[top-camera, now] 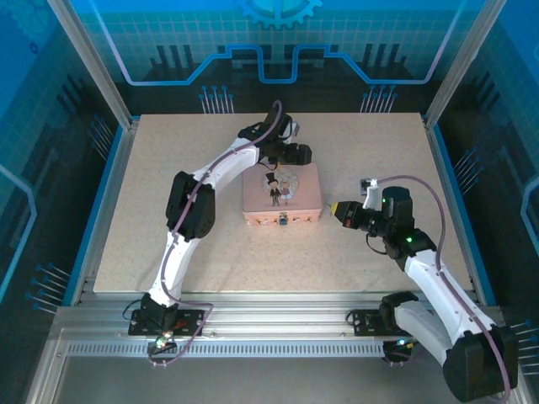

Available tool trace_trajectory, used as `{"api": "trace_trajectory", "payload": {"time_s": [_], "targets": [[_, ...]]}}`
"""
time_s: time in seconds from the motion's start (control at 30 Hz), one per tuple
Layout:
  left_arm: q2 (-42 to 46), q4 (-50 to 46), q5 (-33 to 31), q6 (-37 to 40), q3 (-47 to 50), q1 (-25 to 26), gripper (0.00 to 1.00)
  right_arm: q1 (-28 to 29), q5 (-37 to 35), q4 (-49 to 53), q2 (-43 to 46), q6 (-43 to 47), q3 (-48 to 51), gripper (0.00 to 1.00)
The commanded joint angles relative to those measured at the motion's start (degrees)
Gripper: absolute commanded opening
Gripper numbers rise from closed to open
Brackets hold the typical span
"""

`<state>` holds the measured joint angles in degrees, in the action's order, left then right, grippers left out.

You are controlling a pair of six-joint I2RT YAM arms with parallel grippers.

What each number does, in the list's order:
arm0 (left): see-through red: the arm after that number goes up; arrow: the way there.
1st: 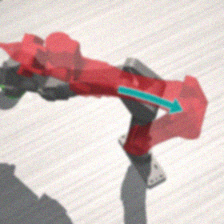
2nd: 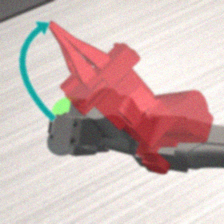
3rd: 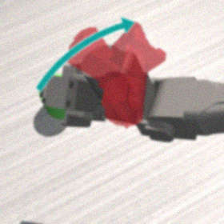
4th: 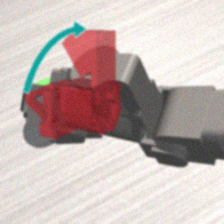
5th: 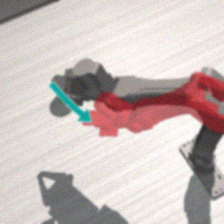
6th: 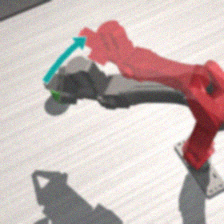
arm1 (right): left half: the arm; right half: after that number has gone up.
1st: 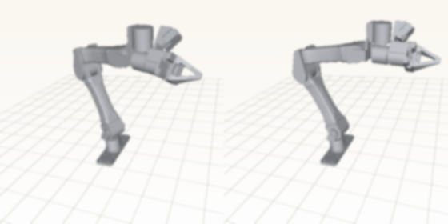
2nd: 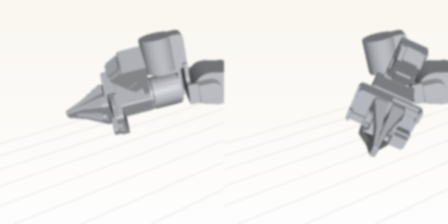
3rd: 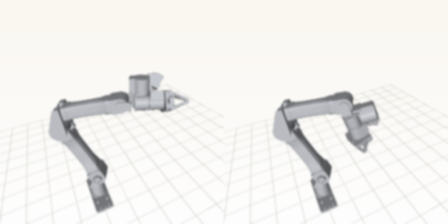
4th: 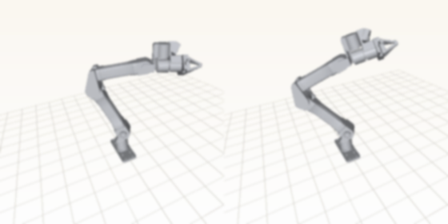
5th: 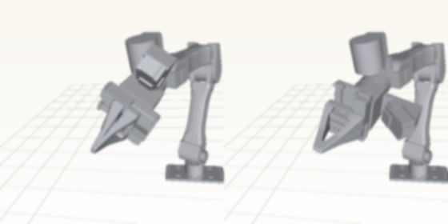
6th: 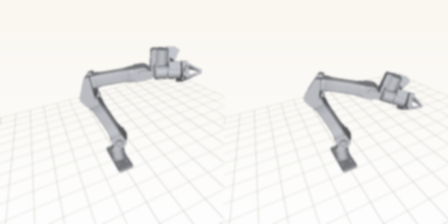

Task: Unlock the padlock with the key

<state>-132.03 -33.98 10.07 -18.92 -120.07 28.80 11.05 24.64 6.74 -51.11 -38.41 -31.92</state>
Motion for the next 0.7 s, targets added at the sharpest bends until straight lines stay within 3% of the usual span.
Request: {"api": "trace_trajectory", "payload": {"time_s": [0.0, 0.3, 0.5, 0.67], "targets": [[11.1, 3.2, -0.2, 0.2, 5.5, 0.3, 0.81, -1.0, -3.5, 0.4, -2.5, 3.1, -3.9, 0.0], [38.1, 21.8, 1.0, -9.7, 41.7, 2.8, 0.82, -1.0, -10.9, 5.1, -13.5, 8.0, -11.9, 0.0], [49.6, 30.4, -4.0, -15.3, 62.2, 6.9, 0.82, -0.9, -17.2, 8.7, -20.9, 10.5, -17.9, 0.0], [54.4, 34.9, -6.9, -18.1, 71.9, 9.1, 0.81, 0.0, -21.4, 11.4, -27.3, 12.3, -23.4, 0.0]]}}
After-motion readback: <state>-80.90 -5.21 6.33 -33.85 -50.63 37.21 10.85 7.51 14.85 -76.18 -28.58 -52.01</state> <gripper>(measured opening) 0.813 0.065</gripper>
